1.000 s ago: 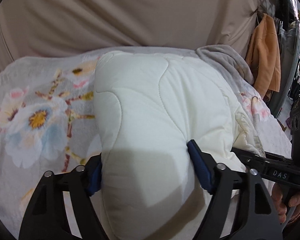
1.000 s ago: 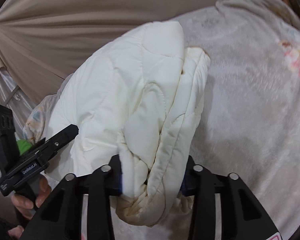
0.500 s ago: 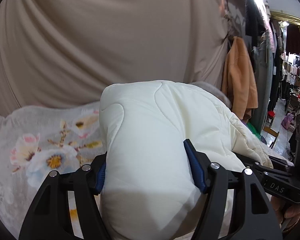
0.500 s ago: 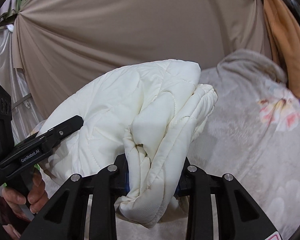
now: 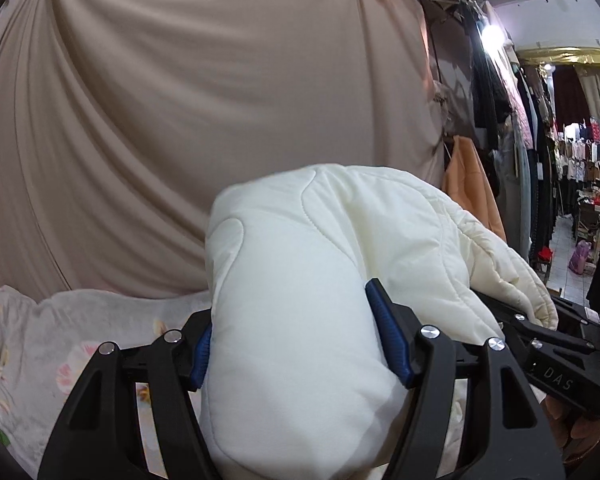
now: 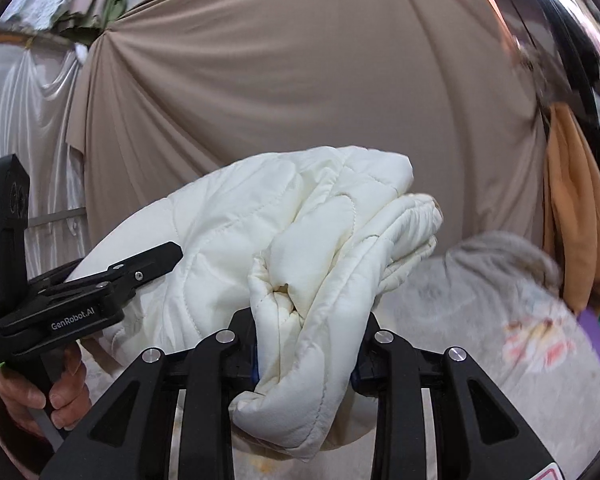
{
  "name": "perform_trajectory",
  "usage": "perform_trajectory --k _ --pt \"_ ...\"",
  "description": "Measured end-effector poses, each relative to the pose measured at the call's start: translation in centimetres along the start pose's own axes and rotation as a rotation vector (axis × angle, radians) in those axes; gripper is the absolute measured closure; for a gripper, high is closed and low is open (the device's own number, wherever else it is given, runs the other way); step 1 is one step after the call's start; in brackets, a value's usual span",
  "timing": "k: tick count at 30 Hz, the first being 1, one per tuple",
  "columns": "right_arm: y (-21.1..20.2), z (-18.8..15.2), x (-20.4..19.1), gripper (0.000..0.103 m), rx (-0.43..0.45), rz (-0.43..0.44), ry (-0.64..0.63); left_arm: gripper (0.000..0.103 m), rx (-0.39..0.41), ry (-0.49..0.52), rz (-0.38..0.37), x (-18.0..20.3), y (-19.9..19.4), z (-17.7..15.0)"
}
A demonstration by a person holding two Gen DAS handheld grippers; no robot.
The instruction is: Fold large clothes
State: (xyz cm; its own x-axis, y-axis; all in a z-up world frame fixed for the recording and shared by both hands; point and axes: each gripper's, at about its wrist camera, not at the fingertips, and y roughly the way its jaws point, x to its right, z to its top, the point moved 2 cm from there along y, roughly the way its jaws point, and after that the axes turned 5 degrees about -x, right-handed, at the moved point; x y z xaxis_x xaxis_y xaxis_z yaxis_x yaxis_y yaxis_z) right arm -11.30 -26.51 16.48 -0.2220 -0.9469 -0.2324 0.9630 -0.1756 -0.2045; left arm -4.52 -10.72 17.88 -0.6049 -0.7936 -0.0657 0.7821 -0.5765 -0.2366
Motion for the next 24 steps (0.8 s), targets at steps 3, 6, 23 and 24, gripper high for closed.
perform_trajectory --k 3,6,23,24 --pt "2.1 1.3 -1.4 0.073 -0.019 0.048 0.013 0.041 0.035 -0.004 0.032 -2.3 -0.1 1.1" --pt "5.8 2.6 -2.3 0.073 -0.046 0.122 0.045 0.044 0.085 -0.002 0.064 -5.0 0.6 1.9" --pt "19.4 -15.8 -2.8 0.048 -0.565 0.229 0.171 0.012 -0.370 -0.440 -0.029 -23.7 8.4 -18.8" --pt "19.4 -15.3 -2.4 0.047 -0.564 0.244 0.195 0.007 -0.366 -0.471 -0.063 -24.1 8.5 -18.4"
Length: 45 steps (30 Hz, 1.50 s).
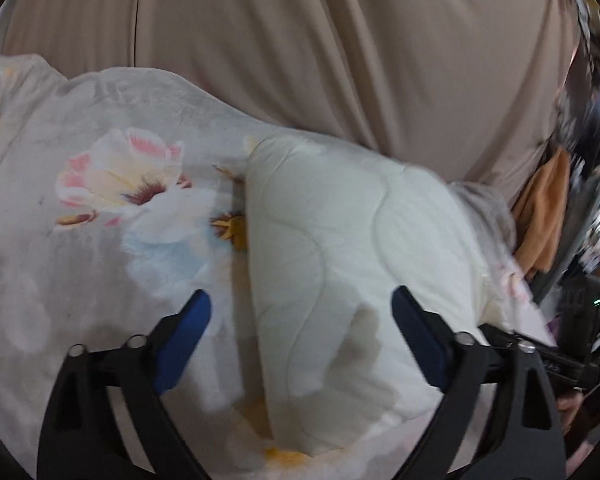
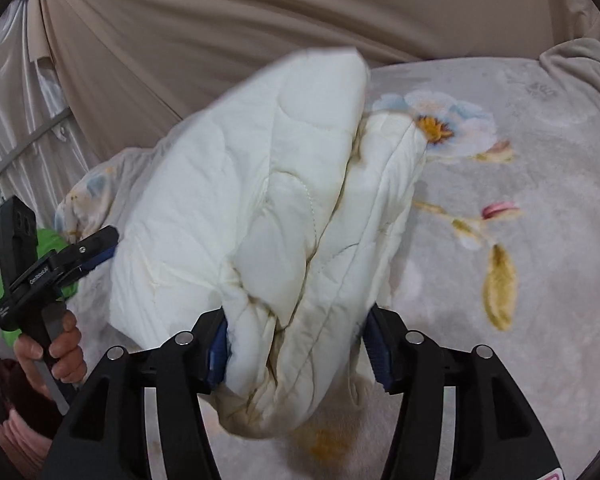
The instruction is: Fold large clothes
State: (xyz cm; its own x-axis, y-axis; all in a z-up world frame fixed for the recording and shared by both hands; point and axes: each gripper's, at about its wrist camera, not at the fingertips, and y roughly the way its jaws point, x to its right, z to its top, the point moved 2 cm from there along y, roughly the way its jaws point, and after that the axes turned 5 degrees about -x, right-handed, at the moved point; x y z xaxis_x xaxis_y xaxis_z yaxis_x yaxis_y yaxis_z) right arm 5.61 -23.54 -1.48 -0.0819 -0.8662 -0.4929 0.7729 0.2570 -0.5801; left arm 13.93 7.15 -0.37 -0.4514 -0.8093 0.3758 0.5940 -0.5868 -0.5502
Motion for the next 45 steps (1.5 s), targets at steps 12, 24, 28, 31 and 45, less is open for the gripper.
perform_trajectory --k 12,24,28,31,45 --pt "-2.0 2.9 3.7 0.036 0.075 0.125 0.222 0.005 -0.233 -0.199 -0.242 -2.6 7.3 -0.4" --pt "7.0 4.4 3.5 0.040 -0.214 0.283 0.257 0.019 -0.227 -0.097 -0.240 -0.4 7.9 0.7" --pt "3.5 7.3 -2.8 0.066 -0.043 0.184 0.001 0.037 -0.107 0.024 -0.204 1.4 5.8 3.6" --pt "-0.5 9.3 -7.0 0.067 0.140 0.166 -0.153 0.038 0.017 0.054 -0.248 1.9 3.1 6.0" --pt "5.3 8.1 4.0 0.076 0.034 -0.007 0.090 0.026 -0.019 0.087 0.091 -3.5 6.0 4.2"
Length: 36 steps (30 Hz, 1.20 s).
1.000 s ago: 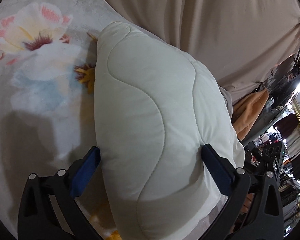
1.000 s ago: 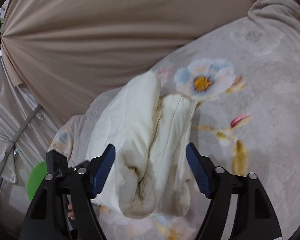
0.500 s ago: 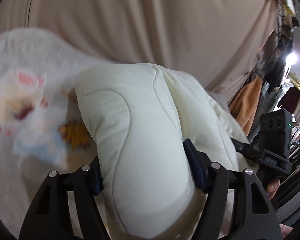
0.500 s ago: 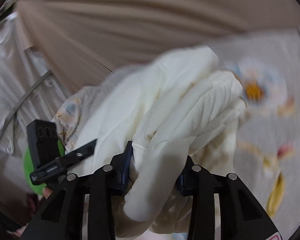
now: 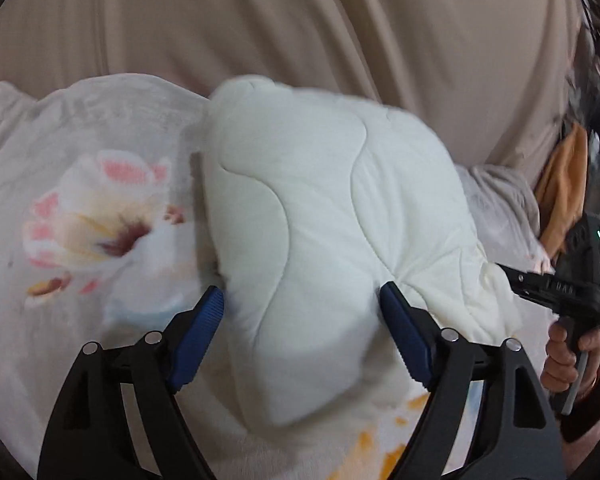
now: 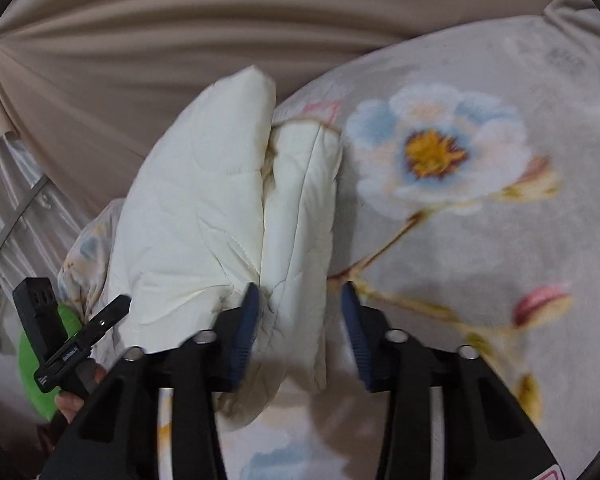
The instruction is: Fold large clothes
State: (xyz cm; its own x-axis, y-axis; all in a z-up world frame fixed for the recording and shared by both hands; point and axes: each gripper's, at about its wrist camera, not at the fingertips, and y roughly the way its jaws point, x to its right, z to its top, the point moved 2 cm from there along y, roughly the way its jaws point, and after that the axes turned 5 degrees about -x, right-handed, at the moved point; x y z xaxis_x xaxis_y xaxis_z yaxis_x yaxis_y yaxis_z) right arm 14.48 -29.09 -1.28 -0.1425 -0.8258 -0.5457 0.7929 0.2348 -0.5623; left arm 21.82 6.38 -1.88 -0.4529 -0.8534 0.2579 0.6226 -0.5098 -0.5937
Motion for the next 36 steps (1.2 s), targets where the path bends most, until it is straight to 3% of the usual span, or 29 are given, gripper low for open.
perform_trajectory --k 5,7,9,10,11,12,15,18,22,25,28,31,36 --pt "-3.8 -0.3 -9.2 0.083 0.093 -0.015 -0.286 0.026 0.095 0.012 0.095 2.6 -4.1 2.1" --pt "-1.9 -1.6 -12.0 0.085 0.073 -0.087 -0.415 0.025 0.067 0.040 0.156 4.2 -3.0 2.3" --pt "1.8 -2.4 -12.2 0.091 0.014 -0.208 -0.464 0.025 0.010 0.062 0.208 4.8 -1.2 2.1" --pt "3.9 -2.5 -11.3 0.095 -0.014 -0.274 -0.453 0.025 -0.020 0.060 0.224 4.8 0.0 1.6" --pt "5.0 -2.7 -10.2 0.102 -0.037 -0.282 -0.427 0.023 -0.045 0.056 0.236 4.5 1.2 1.2" --pt "6.1 -2.8 -8.9 0.103 -0.055 -0.271 -0.390 0.017 -0.050 0.048 0.236 4.3 2.3 0.8" --pt "6.4 -1.8 -7.2 0.103 -0.081 -0.194 -0.267 0.016 -0.050 -0.008 0.242 3.4 3.4 0.5" --pt "2.8 -0.7 -8.3 0.103 -0.006 -0.134 -0.268 0.017 -0.032 -0.028 0.224 3.1 2.2 1.3" --pt "1.7 2.7 -8.3 0.103 0.060 -0.151 -0.253 0.017 -0.006 0.003 0.252 3.3 2.2 3.1" --pt "4.9 6.0 -7.4 0.103 0.009 -0.137 -0.205 0.016 0.008 -0.030 0.239 3.2 3.1 4.7" --pt "9.5 7.0 -6.3 0.103 -0.061 -0.149 -0.159 0.012 -0.011 -0.018 0.255 3.1 4.8 5.8" --pt "12.1 6.7 -4.4 0.103 -0.080 -0.091 -0.110 0.009 -0.028 -0.004 0.275 3.2 6.5 6.2" --pt "12.7 6.5 -1.9 0.103 -0.108 0.036 0.006 0.005 -0.033 -0.015 0.301 2.4 8.8 5.8"
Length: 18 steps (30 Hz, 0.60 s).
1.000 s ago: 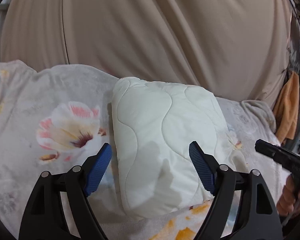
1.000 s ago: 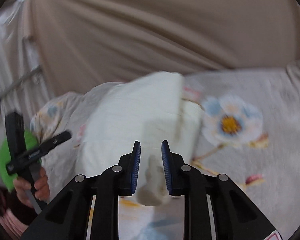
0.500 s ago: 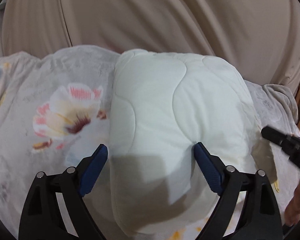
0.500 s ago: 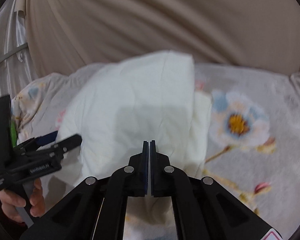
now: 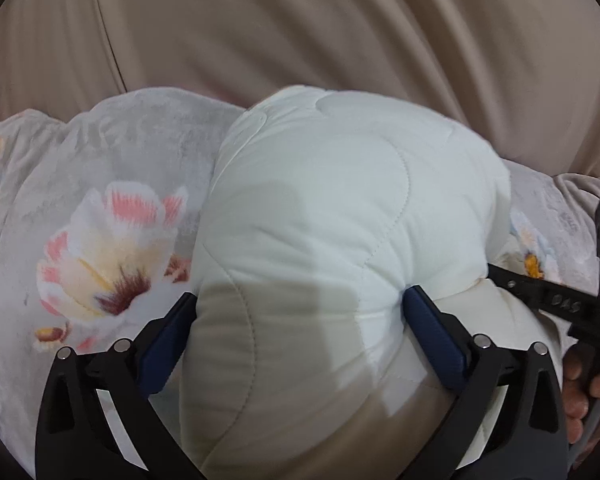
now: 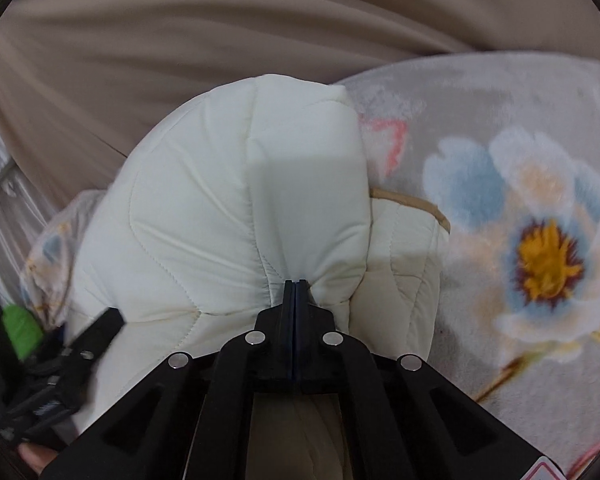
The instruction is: Fold large clothes
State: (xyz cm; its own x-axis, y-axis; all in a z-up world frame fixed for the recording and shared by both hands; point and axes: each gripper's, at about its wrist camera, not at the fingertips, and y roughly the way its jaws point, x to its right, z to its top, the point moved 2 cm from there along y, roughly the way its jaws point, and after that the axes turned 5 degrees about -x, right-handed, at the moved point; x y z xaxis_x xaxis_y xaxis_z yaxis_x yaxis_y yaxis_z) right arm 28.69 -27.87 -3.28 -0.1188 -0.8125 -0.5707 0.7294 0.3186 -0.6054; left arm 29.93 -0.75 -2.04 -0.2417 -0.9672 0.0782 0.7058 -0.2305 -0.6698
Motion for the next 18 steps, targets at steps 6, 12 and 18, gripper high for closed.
perform_trajectory --k 6,12,18 --pt "-6.6 -2.7 -2.7 0.091 0.071 -0.086 -0.056 0.006 0.010 -0.032 -0.004 -1.0 -3.7 -1.1" --pt "-12.7 -8.4 -5.7 0.086 0.135 -0.217 -0.186 0.005 0.074 0.015 0.033 0.3 -9.6 -4.1" --pt "-14.4 -14.2 -5.5 0.055 0.169 -0.341 -0.205 0.005 0.087 0.057 0.051 2.3 -12.4 -8.6"
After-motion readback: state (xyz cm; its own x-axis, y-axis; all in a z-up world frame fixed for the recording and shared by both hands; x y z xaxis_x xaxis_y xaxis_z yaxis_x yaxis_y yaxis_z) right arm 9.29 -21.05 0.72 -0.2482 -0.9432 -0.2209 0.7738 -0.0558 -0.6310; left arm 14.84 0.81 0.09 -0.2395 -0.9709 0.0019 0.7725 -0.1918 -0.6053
